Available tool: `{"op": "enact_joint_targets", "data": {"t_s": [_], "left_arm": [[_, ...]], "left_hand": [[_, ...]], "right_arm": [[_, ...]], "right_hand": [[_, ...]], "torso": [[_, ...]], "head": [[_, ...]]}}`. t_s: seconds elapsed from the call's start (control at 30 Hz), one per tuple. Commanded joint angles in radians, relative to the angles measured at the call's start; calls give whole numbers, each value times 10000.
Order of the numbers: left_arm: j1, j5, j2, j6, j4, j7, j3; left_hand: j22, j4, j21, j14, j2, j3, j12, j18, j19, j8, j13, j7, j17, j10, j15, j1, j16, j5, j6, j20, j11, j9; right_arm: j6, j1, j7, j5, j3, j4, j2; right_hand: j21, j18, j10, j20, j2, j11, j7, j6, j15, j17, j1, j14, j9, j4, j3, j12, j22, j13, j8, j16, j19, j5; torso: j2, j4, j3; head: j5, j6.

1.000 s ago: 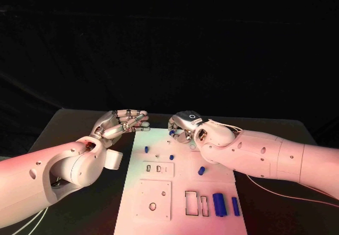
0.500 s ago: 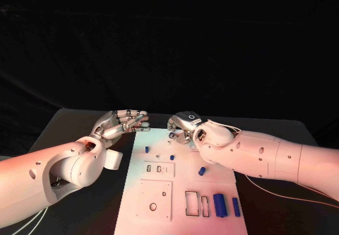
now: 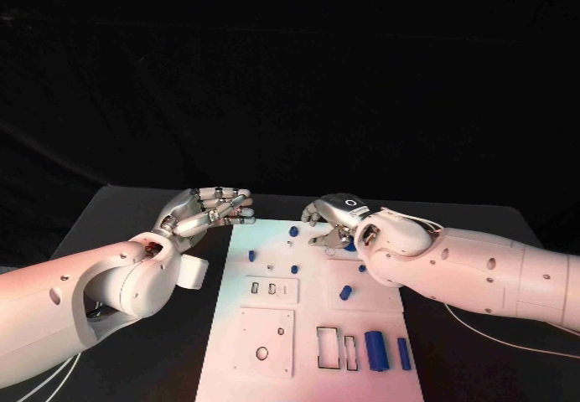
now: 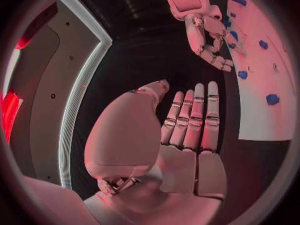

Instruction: Assemble the parts on the task board

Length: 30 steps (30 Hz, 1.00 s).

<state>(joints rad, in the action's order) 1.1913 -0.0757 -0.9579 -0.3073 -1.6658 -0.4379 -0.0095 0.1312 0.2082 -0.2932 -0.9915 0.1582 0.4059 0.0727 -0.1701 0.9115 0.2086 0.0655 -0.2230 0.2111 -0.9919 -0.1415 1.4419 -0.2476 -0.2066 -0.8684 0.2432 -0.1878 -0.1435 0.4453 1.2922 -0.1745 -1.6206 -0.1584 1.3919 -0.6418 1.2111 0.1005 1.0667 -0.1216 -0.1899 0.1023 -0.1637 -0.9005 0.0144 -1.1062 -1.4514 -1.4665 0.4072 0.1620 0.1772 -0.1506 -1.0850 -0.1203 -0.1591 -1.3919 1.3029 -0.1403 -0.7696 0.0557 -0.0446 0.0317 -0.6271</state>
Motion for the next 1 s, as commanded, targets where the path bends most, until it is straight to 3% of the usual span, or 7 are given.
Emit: {"op": "enact_joint_targets", "data": {"t_s": [0.03, 0.2, 0.33, 0.47, 0.57, 0.67, 1.0], "left_arm": [[14, -21, -4, 147, 17, -100, 8], [12, -2, -14, 171, 81, -112, 7], [10, 6, 11, 208, 136, -120, 6], [8, 8, 46, 228, 194, -123, 5], [7, 9, 80, 243, 234, -123, 4], [6, 10, 111, 265, 262, -121, 4], [5, 10, 152, 291, 299, -118, 4]], "left_hand": [[14, 1, -43, 58, -1, 68, -29, -112, 25, -34, -5, -266, 10, 27, -29, -65, 70, 67, 33, 7, -65, 14], [14, -2, -44, 57, -2, 70, -29, -112, 25, -33, -5, -265, 12, 26, -29, -64, 70, 67, 32, 7, -64, 14], [14, -2, -44, 57, -2, 70, -29, -112, 25, -33, -5, -265, 12, 26, -29, -64, 70, 67, 32, 7, -64, 14], [14, -2, -44, 57, -2, 70, -29, -112, 25, -33, -5, -265, 12, 26, -29, -64, 70, 67, 32, 7, -64, 14], [14, -2, -44, 57, -2, 70, -29, -112, 25, -33, -5, -265, 12, 26, -29, -64, 70, 67, 32, 7, -64, 14], [14, -2, -44, 57, -2, 70, -29, -112, 25, -33, -5, -265, 12, 26, -29, -64, 70, 67, 32, 7, -64, 14], [16, -17, -51, 50, -8, 84, -31, -114, 29, -29, -1, -260, 22, 16, -27, -60, 70, 65, 26, 5, -61, 12]], "right_arm": [[221, 63, -45, 629, 28, 489, -541], [114, 207, -171, 1523, 67, 1271, -1691], [-592, 309, -387, 1862, 80, 1600, -2372], [-1012, 347, -572, 2060, 83, 1542, -2653], [-1134, 358, -711, 2262, 84, 1391, -2678], [-1230, 348, -782, 2399, 83, 1251, -2597], [-1282, 210, -827, 2556, 75, 783, -2073]], "right_hand": [[428, -69, 563, -3, 6, -52, -19, -257, 25, -538, -127, -306, -4, 163, 186, -274, -576, -49, -62, -277, 352, -273], [855, -181, 1351, 66, -275, -151, -17, -474, -52, -1165, -101, -429, -54, 498, 491, -514, -1157, -177, -71, -591, 652, -380], [742, -155, 1288, 27, -621, -59, -114, -5, 19, -1130, 176, -385, -57, 972, -31, -585, -1051, -353, -53, -611, 539, -372], [714, -137, 1510, 90, -431, -211, -3, 269, -84, -1105, -201, -352, 214, 1297, -1276, -1704, -1110, -1182, -590, -622, 493, -385], [1041, -238, 932, 222, -346, -336, 93, 712, -216, -1652, -384, -487, 410, 1344, -1924, -4640, -1611, -3523, -1022, -858, 754, -388], [1294, -297, 200, 207, -245, -278, 98, 943, -138, -2269, -413, -594, 462, 1322, -1966, -7022, -2005, -5579, -1323, -1102, 944, -396], [1877, -473, 2094, 106, -74, -239, 31, 984, -86, -3632, -291, -843, 400, 1292, -1842, -11308, -2812, -10328, -1689, -1544, 1362, -398]], "torso": [[22, -59, 23], [66, -141, 66], [100, -160, 82], [113, -184, 112], [108, -182, 130], [115, -170, 118], [91, -143, 99]], "head": [[9, -2], [-2, -3], [37, 14], [34, 6], [53, 20], [65, 8], [68, -7]]}}
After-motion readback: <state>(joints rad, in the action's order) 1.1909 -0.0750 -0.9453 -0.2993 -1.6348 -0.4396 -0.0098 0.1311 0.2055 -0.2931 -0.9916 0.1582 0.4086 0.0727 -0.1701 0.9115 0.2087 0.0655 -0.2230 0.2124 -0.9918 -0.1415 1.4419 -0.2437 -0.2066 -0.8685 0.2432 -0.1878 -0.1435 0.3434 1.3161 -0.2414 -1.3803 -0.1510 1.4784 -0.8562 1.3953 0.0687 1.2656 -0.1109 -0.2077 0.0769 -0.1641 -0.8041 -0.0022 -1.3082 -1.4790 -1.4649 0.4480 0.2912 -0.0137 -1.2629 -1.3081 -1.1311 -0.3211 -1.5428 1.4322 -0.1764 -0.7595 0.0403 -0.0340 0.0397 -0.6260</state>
